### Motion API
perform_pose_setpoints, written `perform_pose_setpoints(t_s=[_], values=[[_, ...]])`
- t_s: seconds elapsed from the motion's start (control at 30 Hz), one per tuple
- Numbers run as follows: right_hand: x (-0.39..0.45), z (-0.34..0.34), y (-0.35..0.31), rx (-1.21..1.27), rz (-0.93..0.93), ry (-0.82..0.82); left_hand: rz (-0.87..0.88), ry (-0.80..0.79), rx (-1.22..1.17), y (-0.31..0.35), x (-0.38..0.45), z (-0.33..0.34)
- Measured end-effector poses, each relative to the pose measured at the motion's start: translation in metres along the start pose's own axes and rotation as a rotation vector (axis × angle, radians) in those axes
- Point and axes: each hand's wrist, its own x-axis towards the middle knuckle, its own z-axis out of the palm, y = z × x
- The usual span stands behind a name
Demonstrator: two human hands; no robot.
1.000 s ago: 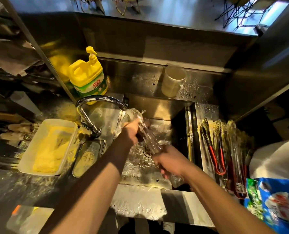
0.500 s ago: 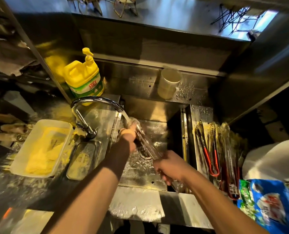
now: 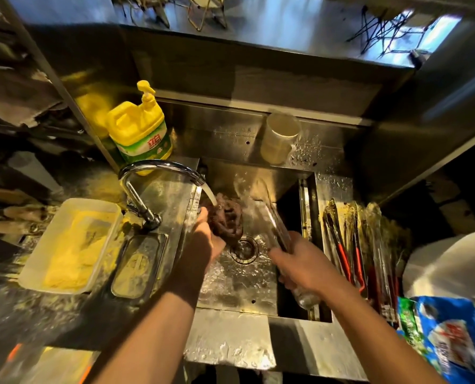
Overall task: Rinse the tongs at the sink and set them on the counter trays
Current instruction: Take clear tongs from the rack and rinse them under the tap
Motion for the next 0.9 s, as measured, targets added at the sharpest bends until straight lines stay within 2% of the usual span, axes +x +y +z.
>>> perform_pose_setpoints(t_s=[0.1, 0.2, 0.37, 0.5, 0.77, 0.83, 0.9], values=[[0.012, 0.011, 0.000, -0.116, 0.019, 0.031, -0.010, -0.074, 0.018, 0.000, -0.001, -0.001], [0.017, 0.017, 0.000, -0.064, -0.021, 0.018, -0.007, -0.097, 0.032, 0.002, 0.003, -0.005], [0.018, 0.020, -0.004, -0.034, 0.097, -0.176, 0.035, 0.003, 0.095, 0.002, 0.001, -0.009], [0.015, 0.020, -0.009, -0.070, 0.164, -0.146, 0.077, 0.026, 0.207, 0.004, 0.003, -0.012], [0.002, 0.019, -0.009, -0.059, 0.179, -0.175, 0.151, -0.114, 0.133, 0.009, 0.006, -0.017], [0.000, 0.021, -0.009, -0.060, 0.185, -0.204, 0.132, -0.080, 0.124, 0.013, 0.005, -0.013], [0.005, 0.024, -0.012, -0.052, 0.183, -0.193, 0.112, 0.028, 0.250, 0.009, 0.007, -0.007]])
